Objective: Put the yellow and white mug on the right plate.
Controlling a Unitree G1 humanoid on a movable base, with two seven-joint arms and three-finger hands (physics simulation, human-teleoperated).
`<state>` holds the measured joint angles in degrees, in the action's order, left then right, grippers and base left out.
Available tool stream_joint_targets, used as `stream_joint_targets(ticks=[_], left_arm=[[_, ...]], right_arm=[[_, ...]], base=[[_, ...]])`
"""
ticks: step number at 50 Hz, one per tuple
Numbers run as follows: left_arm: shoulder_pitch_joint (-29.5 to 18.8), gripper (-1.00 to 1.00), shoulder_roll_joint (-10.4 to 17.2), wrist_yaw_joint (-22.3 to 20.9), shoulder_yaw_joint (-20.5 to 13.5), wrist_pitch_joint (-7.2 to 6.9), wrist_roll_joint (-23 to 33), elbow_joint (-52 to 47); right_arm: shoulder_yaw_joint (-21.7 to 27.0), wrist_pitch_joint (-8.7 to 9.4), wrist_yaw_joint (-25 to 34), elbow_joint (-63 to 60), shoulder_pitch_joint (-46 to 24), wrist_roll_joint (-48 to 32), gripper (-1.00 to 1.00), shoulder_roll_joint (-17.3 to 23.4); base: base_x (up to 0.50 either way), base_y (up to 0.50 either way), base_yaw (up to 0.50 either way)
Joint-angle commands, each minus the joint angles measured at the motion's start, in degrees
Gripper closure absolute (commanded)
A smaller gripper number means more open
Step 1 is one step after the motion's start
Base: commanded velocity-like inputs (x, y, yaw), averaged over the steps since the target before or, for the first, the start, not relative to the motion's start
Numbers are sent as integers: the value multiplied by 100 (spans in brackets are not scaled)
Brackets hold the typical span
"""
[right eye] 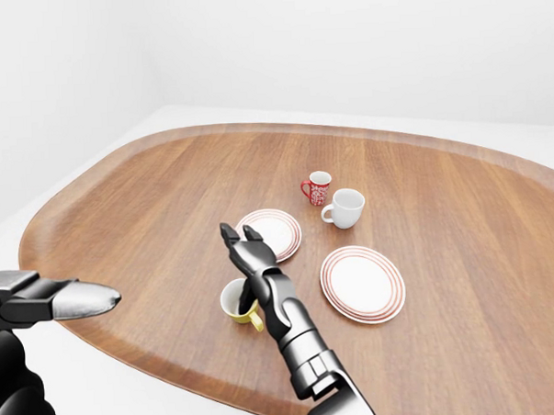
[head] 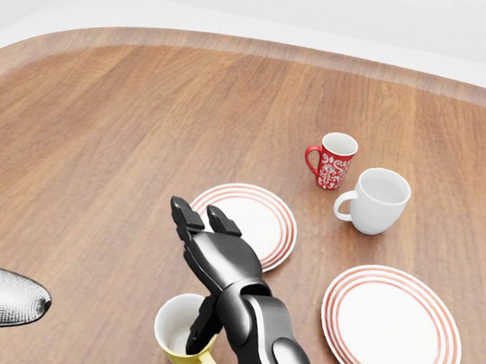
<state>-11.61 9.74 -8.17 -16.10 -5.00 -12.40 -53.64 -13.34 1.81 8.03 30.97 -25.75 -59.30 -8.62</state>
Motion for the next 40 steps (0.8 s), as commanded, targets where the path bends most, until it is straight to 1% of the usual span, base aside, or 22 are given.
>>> stream_joint_targets(ticks=[1, 6, 14, 21, 32, 36, 40], left_arm=[[11, -100, -11, -3, 42, 0, 28, -46], [17, -100, -23, -16, 36, 0, 30, -89], [30, -100, -31, -26, 54, 0, 53, -70], [37, -100, -41, -36, 61, 0, 68, -85], [21, -100, -61, -40, 58, 0, 77, -91], [-12, -100, -47, -32, 25, 0, 37, -153], [49, -100, -59, -33, 80, 0, 67, -120]], right_arm=[[-42, -81, -176, 308, -86, -43, -100, -104], [-77, -106, -229, 379, -71, -80, -100, -145], [-83, -233, -448, 775, -157, -96, -100, -189], [-113, -297, -540, 917, -148, -127, -100, -241], [-67, -439, -601, 1157, -199, -98, -100, -195], [-43, -458, -581, 1211, -218, -77, -100, -180], [-34, -462, -554, 1200, -210, -63, -100, -160]], base=[[0, 0, 0], [0, 0, 0], [0, 0, 0], [0, 0, 0], [0, 0, 0], [0, 0, 0], [0, 0, 0]])
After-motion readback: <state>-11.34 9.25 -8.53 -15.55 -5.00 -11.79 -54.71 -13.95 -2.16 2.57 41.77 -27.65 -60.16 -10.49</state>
